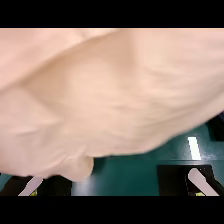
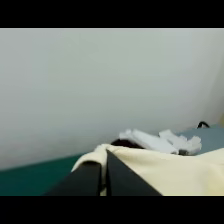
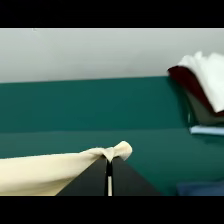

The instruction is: Fold the shirts.

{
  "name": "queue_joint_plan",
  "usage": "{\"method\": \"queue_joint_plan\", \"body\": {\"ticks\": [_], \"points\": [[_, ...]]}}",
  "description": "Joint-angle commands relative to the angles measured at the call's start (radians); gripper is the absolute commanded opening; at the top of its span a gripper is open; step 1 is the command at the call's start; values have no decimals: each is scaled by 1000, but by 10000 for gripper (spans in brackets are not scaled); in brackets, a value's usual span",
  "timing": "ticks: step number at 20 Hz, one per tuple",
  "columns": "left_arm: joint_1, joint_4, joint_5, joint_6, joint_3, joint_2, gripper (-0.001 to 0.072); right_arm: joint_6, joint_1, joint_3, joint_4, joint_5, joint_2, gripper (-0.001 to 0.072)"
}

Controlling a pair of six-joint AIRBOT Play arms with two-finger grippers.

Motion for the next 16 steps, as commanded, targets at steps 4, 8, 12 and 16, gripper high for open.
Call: {"method": "queue_joint_plan", "body": {"ticks": [4,8,12,16], "points": [[-63,53,-224,-8,-360,-284,30,115,300,-121,-199,222,-360,11],[-170,217,-185,-1,-409,-553,31,127,336,-182,-202,251,-607,10],[-164,220,68,2,-408,-716,31,117,336,-111,-204,93,-771,10],[-161,219,277,89,-407,-735,31,113,336,1,-202,-82,-849,10]]}}
